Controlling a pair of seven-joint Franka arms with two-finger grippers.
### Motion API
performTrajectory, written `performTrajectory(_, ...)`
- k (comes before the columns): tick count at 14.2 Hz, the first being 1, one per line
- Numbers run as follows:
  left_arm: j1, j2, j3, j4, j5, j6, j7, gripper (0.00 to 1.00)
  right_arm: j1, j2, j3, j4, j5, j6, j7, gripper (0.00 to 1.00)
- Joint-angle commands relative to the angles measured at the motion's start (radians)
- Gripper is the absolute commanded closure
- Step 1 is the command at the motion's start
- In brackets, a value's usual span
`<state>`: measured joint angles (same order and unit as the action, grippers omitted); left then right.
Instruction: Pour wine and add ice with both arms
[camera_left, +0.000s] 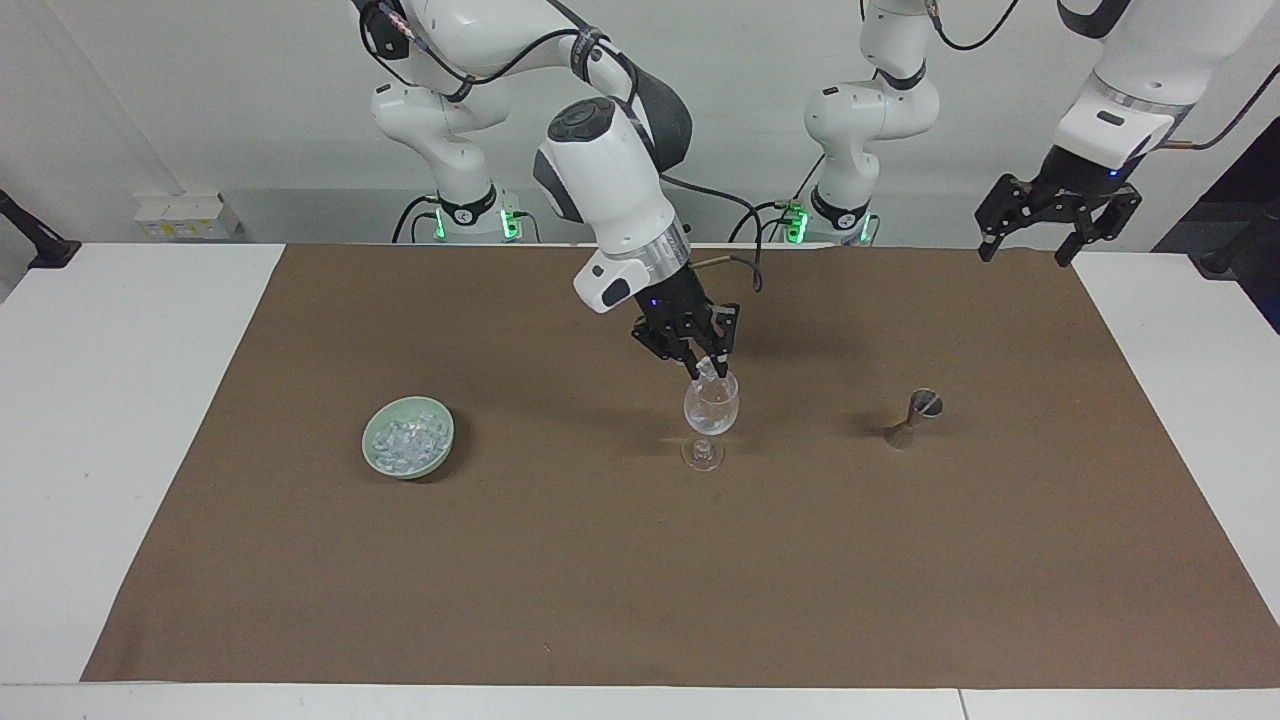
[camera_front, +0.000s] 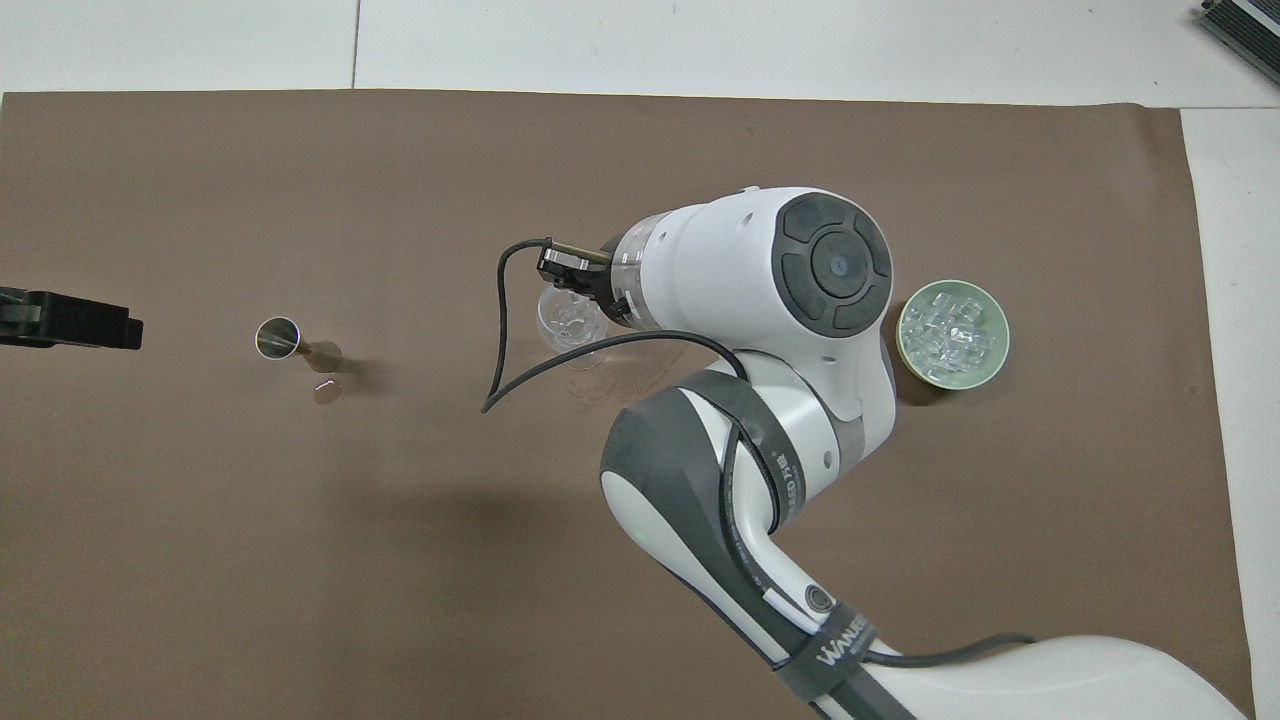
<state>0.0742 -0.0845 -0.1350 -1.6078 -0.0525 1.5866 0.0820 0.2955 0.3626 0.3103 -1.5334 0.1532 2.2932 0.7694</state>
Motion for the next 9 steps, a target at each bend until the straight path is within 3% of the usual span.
performTrajectory(1,-0.019,0.000,0.002,-0.026,0.036,-0.017,0.002,0.00,0.002,0.010,-0.002,-0.016,-0.030,0.017,0.013,1.00)
performTrajectory(9,-0.016,0.005,-0.003,-0.055,0.031,0.010,-0.001,0.00,0.011,0.027,0.006,-0.017,-0.035,0.034,0.011,1.00)
